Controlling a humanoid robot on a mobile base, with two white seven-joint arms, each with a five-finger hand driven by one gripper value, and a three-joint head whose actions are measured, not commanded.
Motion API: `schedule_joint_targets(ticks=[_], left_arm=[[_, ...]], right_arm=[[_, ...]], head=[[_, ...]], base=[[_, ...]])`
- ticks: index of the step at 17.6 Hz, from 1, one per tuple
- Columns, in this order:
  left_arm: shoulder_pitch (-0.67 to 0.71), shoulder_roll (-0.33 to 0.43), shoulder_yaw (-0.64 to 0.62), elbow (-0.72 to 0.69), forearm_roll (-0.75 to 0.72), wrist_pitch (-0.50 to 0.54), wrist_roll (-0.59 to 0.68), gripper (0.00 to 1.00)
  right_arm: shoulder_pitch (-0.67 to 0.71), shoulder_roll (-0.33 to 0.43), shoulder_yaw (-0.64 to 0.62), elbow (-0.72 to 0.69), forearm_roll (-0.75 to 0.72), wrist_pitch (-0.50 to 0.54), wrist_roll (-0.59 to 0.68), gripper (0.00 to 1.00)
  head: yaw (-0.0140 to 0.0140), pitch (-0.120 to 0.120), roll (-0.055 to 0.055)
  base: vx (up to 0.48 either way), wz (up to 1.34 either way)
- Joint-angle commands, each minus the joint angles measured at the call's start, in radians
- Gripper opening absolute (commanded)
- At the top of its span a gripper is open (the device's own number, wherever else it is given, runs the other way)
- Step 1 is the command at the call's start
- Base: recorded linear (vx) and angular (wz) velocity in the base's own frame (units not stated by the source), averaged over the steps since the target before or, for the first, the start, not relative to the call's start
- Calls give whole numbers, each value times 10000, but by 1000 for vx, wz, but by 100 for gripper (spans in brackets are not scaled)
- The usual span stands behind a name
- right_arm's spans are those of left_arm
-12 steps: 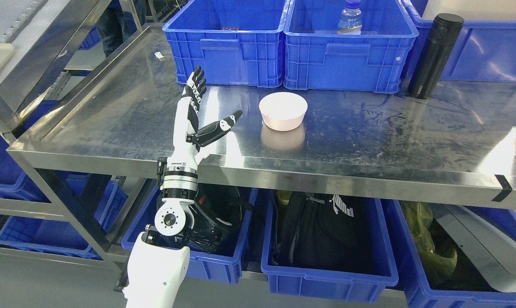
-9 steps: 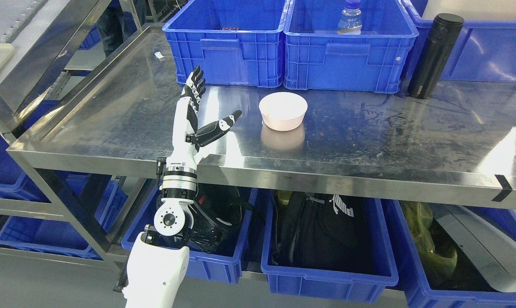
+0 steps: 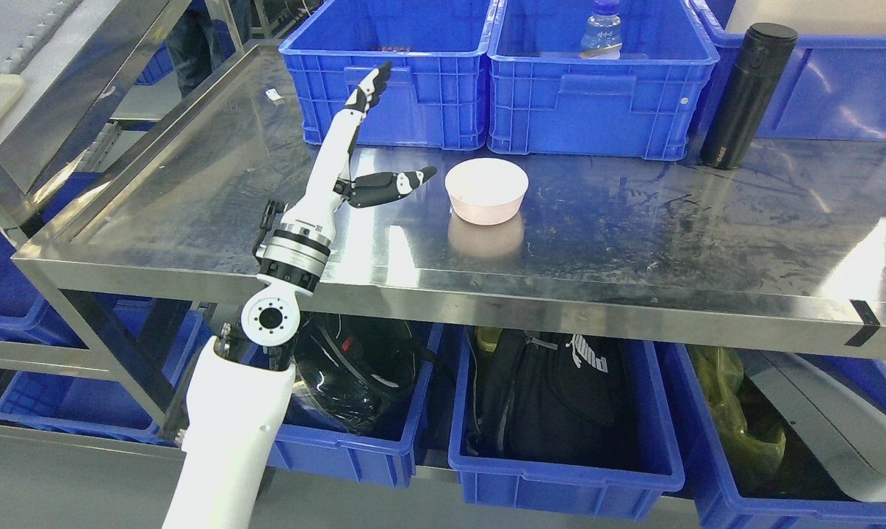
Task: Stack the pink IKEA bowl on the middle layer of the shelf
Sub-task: 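Raise the left hand and reach toward the pink bowl on the shelf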
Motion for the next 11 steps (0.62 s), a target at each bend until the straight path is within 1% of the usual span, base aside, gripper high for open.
schedule_joint_targets(ticks=[1, 2, 3, 5, 6, 9, 10, 11], left_arm=[[-2127, 2084, -615, 102, -3315, 23, -4615, 100], [-2511, 2146, -585, 71, -3316, -236, -5750, 100], [-2864, 2162, -493, 56, -3316, -801, -6475, 100], [-3173, 2070, -95, 101, -3316, -1661, -6682, 100], [-3265, 2024, -139, 101, -3316, -2045, -6728, 100], [-3144, 1626, -552, 162, -3376, -2294, -6850, 100], [-3189, 1716, -721, 208, -3590, -2294, -7139, 100], [-3250, 1747, -768, 391, -4154, -2294, -7583, 98]], right_arm=[[31, -175, 0, -175, 0, -1, -7, 100], [31, -175, 0, -175, 0, -1, -7, 100], [31, -175, 0, -175, 0, -1, -7, 100], [46, -175, 0, -175, 0, -1, -7, 100], [31, -175, 0, -175, 0, -1, -7, 100], [31, -175, 0, -175, 0, -1, -7, 100], [31, -175, 0, -175, 0, -1, -7, 100], [31, -175, 0, -175, 0, -1, -7, 100]], head=[[0, 0, 0], [0, 0, 0], [0, 0, 0], [0, 0, 0], [0, 0, 0], [0, 0, 0], [0, 0, 0], [0, 0, 0]], base=[[0, 0], [0, 0], [0, 0], [0, 0], [0, 0], [0, 0], [0, 0], [0, 0]])
